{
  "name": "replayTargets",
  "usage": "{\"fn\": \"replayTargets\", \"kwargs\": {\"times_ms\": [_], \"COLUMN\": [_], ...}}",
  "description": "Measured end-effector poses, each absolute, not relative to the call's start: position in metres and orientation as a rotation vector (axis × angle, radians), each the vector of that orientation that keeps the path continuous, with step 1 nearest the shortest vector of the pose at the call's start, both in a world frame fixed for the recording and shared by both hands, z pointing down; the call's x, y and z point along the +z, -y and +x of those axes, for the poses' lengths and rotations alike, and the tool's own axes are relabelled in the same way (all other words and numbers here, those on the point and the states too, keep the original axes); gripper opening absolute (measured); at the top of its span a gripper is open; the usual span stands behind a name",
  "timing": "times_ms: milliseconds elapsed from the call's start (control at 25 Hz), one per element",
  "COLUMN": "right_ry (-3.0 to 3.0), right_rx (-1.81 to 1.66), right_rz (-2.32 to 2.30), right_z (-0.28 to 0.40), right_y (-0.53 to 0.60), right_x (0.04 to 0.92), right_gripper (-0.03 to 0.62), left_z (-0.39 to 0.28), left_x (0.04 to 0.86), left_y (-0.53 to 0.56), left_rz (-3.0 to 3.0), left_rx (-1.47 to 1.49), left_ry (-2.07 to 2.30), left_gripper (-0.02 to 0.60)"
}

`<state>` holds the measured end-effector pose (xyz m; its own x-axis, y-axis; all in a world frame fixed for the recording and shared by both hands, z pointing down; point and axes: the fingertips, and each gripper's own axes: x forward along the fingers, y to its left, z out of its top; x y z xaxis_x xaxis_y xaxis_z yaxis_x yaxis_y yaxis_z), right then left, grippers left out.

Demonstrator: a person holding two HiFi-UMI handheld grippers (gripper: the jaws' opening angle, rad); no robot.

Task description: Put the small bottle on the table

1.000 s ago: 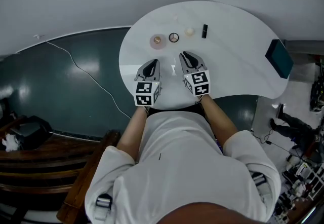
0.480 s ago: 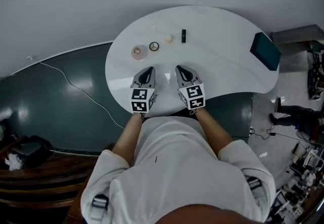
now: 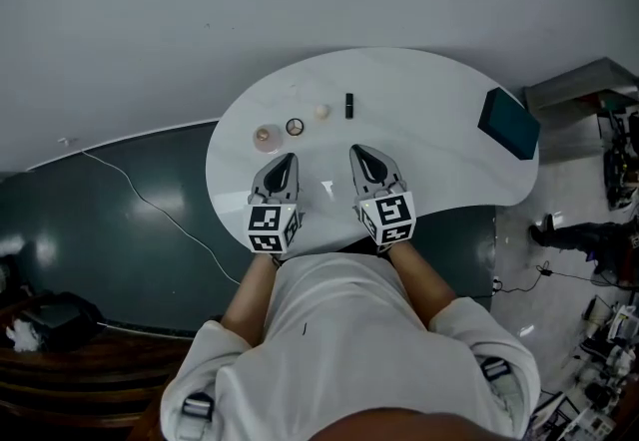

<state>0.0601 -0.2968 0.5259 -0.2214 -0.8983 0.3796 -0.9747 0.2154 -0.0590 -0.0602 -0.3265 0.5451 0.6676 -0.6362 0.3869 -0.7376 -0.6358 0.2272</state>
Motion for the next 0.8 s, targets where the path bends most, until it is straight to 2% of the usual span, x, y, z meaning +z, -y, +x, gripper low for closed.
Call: {"fn": "replayTargets", "kwargs": {"times_ms": [440, 800], "right_ry": [2.317, 2.339], "right_rx": [0.199, 0.134], "right_rz": [1.881, 1.89], "right_z": [0.074, 0.077], "right_y": [0.298, 0.294], "right_x": [0.428, 0.406], "right_gripper": [-0.003, -0.003], "left_z": [-0.071, -0.062], "left_x": [0.445, 0.41], "left_y": [0.33, 0.324], "left_rz": [2.673, 2.745], "left_rx": [0.214, 0.148], "left_ry": [1.211, 1.226], "left_gripper": [0.012, 0.012]}}
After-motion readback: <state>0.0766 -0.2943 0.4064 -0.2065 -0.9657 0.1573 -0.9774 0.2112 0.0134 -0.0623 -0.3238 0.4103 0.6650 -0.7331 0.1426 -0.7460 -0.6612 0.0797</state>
